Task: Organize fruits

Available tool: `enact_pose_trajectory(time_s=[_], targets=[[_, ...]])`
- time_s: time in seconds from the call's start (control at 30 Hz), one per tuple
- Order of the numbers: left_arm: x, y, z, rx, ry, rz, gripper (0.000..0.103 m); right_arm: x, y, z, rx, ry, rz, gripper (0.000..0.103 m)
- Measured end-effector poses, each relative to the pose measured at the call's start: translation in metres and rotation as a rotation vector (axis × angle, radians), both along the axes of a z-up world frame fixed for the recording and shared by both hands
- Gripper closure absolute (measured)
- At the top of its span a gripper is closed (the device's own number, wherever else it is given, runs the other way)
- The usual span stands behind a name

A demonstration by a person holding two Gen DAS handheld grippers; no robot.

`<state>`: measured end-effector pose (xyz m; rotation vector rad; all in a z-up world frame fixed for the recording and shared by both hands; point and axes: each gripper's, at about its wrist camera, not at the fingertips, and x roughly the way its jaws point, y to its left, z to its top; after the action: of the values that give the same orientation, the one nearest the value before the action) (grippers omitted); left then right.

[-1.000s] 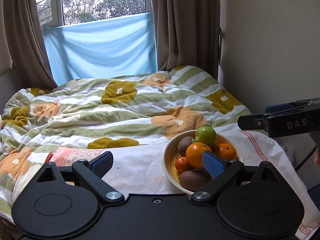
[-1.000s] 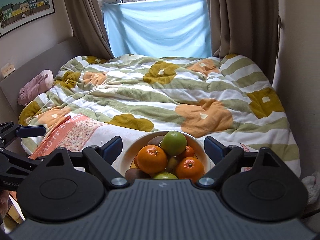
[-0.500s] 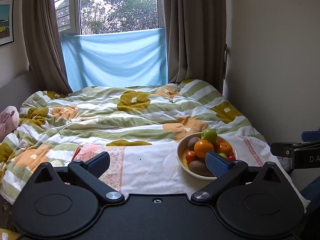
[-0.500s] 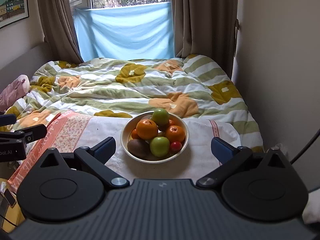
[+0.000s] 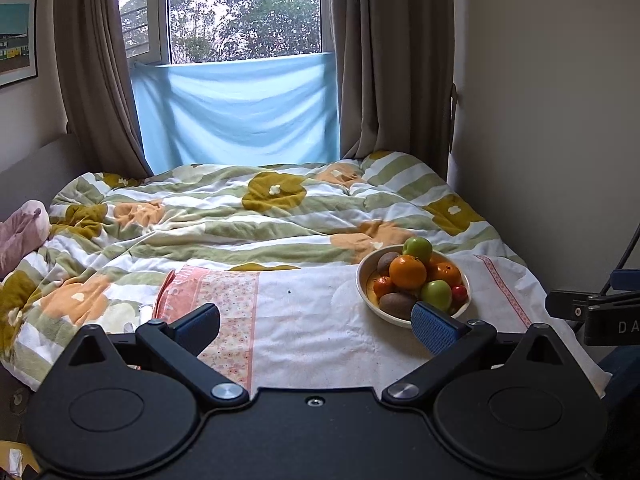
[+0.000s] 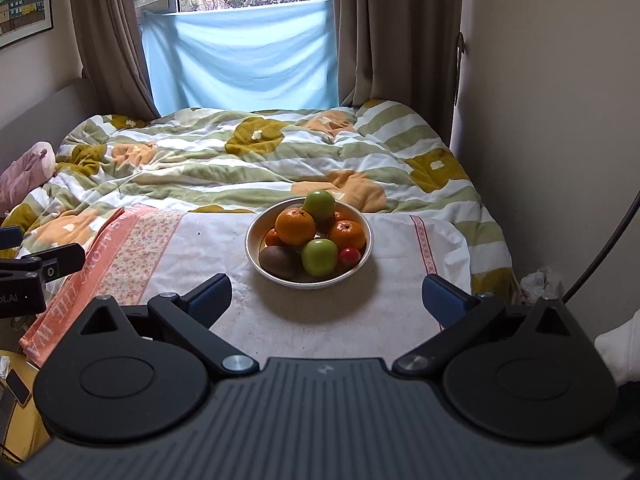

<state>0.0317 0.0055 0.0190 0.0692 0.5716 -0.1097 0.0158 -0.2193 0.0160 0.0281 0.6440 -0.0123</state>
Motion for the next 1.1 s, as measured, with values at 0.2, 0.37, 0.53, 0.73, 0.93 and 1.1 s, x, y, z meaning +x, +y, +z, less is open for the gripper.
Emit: enact_pose_trajectory(time_s=[0.2,0.37,0.53,0.73,0.93,1.1], targets=[[-0.003,0.000,0.000,0.006,0.000,-0.004,0.000,-0.006,0.000,0.001,0.004,-0.003,-0.002,0.000],[-0.007,-0.001,0.002,0.010,-0.006,-0.004,0.000,-0.008,-0.001,0.001,0.009,-0.001,-0.005,0.000],[-0.007,-0.001,0.003,0.010,-0.008,-0.008,0.000,-0.009,-0.002,0.001,0.006,0.001,-0.008,0.000],[-0.012,-0.003,0.005,0.014,-0.021,-0.004,0.000,-0.008,-0.002,0.003,0.007,0.003,-0.002,0.000],[-0.013,-0.004,0.006,0.006,-0.021,0.006,0.000,-0.004,-0.001,0.001,-0.001,0.019,0.004,0.000],[-0.015,-0.004,0.006,0.006,-0.022,0.012,0.000,-0.004,-0.001,0.001,0.001,0.019,0.003,0.000]])
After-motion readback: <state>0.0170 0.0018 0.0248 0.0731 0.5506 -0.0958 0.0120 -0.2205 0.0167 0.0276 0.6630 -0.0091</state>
